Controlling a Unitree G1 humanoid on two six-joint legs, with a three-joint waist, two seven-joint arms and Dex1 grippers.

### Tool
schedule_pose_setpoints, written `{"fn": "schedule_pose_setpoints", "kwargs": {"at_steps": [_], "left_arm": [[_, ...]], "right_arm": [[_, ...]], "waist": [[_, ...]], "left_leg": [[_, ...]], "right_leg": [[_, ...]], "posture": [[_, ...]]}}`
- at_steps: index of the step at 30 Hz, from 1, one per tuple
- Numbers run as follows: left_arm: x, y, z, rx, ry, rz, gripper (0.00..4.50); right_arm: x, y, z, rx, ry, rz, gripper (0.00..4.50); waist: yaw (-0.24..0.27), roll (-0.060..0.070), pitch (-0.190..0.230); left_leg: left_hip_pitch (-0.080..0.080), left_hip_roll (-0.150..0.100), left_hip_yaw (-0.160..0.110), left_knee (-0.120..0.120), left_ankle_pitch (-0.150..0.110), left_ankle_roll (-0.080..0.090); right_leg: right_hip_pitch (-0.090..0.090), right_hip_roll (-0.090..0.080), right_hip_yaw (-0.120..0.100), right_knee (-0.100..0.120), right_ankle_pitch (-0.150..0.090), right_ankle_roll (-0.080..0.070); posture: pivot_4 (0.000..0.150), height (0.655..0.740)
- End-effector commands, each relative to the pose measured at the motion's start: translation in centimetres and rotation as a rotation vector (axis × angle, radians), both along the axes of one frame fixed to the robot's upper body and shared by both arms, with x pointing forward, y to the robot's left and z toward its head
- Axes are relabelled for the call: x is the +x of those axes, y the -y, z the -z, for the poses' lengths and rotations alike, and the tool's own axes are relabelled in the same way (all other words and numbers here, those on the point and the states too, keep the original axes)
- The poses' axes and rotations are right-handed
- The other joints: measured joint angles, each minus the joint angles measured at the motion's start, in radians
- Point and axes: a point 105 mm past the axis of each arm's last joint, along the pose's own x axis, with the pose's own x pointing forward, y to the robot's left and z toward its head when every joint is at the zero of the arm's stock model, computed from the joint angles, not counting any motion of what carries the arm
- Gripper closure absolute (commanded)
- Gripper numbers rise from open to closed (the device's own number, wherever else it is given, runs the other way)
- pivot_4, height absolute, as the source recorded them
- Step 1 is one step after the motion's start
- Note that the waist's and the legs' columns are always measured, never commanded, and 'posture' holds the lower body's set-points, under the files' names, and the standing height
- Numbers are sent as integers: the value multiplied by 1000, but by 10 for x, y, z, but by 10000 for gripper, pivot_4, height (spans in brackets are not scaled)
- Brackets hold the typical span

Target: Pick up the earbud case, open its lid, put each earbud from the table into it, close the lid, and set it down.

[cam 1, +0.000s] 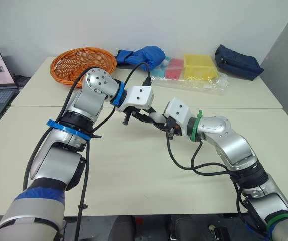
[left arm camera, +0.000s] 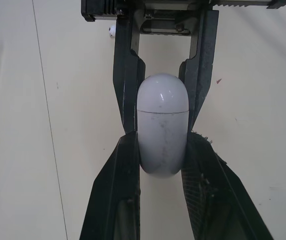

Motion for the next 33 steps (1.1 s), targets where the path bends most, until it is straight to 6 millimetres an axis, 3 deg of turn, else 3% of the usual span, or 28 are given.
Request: {"fn": "schedule_pose_setpoints", "kwargs": {"at_steps": [1,7,8,9,13,16,17,20,23,26,29,33], "left_arm": [[-2,6,-12,-27,36,20,37517],[-5,4,-9,-40,-6,11,37517],[-5,3,-9,-49,-13,2,37517],[-4,3,-9,-73,-32,-15,37517],[-5,-2,-7,-176,-143,-61,37517],[-11,-5,-4,-265,-219,-73,37517],[-12,-5,-3,-291,-245,-83,37517],[-21,-13,13,-484,-473,-180,37517],[-27,-14,18,-671,-567,-245,37517],[-15,-8,30,-896,-453,-397,37517],[-15,-2,36,-1046,-248,-457,37517],[-25,8,35,-1077,-360,-433,37517]], "right_arm": [[-2,-4,-19,14,66,-31,36293],[-2,-2,-19,9,62,-35,36293],[-1,-1,-19,9,61,-34,29322],[-1,1,-19,12,54,-35,27483],[-6,9,-24,45,16,-54,13194],[-17,20,-34,135,-54,-77,2242],[-23,24,-36,152,-79,-90,582],[-48,55,-62,259,-157,-149,582],[-52,68,-83,282,-99,-126,582],[-45,66,-94,249,-11,-75,582],[-44,62,-91,156,50,-81,582],[-41,59,-82,127,68,-105,582]], "waist": [[0,0,0],[0,0,0],[0,0,0],[0,0,0],[0,0,0],[0,0,0],[1,0,0],[1,0,0],[-1,0,0],[1,0,0],[2,1,-1],[1,0,0]], "left_leg": [[0,0,0,0,0,0],[0,0,0,0,0,0],[0,0,0,0,0,0],[0,0,0,0,0,0],[0,0,0,0,0,0],[0,0,0,0,0,0],[0,0,0,0,0,0],[0,0,-2,0,0,0],[1,0,-3,0,0,0],[3,-1,-4,1,0,0],[9,-1,-3,0,0,0],[10,-1,-1,0,0,0]], "right_leg": [[0,0,0,0,0,0],[0,0,0,0,0,0],[0,0,0,0,0,0],[0,0,0,0,0,0],[0,0,0,0,0,0],[0,0,0,0,0,-1],[0,0,0,0,1,-1],[1,-1,0,0,2,-4],[1,-3,0,0,2,-4],[4,-3,0,1,1,0],[8,-3,3,1,1,0],[9,-3,4,1,2,0]], "posture": [[1500,7400],[1500,7400],[1500,7400],[1500,7400],[1500,7400],[1500,7400],[1500,7400],[1500,7400],[1500,7400],[1500,7400],[1500,7400],[1500,7400]]}}
